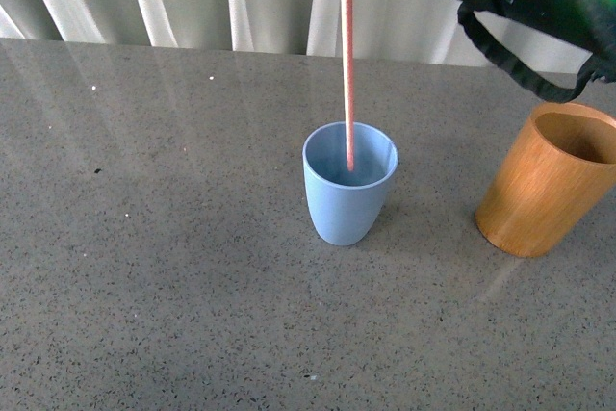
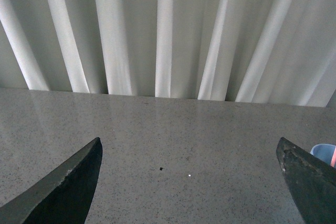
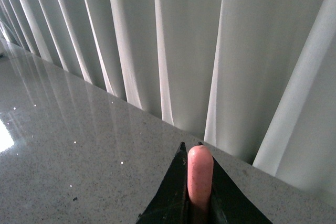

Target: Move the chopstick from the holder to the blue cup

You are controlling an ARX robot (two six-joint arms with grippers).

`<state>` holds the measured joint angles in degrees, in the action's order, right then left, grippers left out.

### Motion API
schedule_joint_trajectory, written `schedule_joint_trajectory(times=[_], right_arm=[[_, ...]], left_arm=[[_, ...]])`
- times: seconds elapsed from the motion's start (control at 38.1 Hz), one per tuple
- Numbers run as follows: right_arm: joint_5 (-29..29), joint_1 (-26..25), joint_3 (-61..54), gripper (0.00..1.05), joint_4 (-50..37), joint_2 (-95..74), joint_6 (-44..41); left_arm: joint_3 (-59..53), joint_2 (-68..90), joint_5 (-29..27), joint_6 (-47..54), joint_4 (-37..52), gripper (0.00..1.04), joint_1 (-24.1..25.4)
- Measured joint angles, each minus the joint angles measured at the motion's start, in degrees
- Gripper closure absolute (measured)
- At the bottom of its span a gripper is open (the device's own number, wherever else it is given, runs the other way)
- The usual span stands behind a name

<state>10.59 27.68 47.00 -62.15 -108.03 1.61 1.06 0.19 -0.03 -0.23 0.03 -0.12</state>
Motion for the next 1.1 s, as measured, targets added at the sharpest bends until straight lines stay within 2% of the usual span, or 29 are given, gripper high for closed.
schedule_joint_trajectory(times=[0.6,0.81,0.94,1.1], right_arm=[[-2.8,1.2,0.5,1.02,-2.8,-9.9,1.2],[-5.6,0.6,0.6,0.58,-1.2,-7.0,2.8],[-10.4,-0.4,-0.9,0.30,2.8,1.7,2.6],[-18.2,-2.5,-4.4,0.08,11.4,11.6,1.6]], left_arm=[[0.0,0.0,0.0,0.0,0.0,0.07,0.0],[0.0,0.0,0.0,0.0,0.0,0.07,0.0],[0.0,0.0,0.0,0.0,0.0,0.07,0.0],[0.0,0.0,0.0,0.0,0.0,0.07,0.0]])
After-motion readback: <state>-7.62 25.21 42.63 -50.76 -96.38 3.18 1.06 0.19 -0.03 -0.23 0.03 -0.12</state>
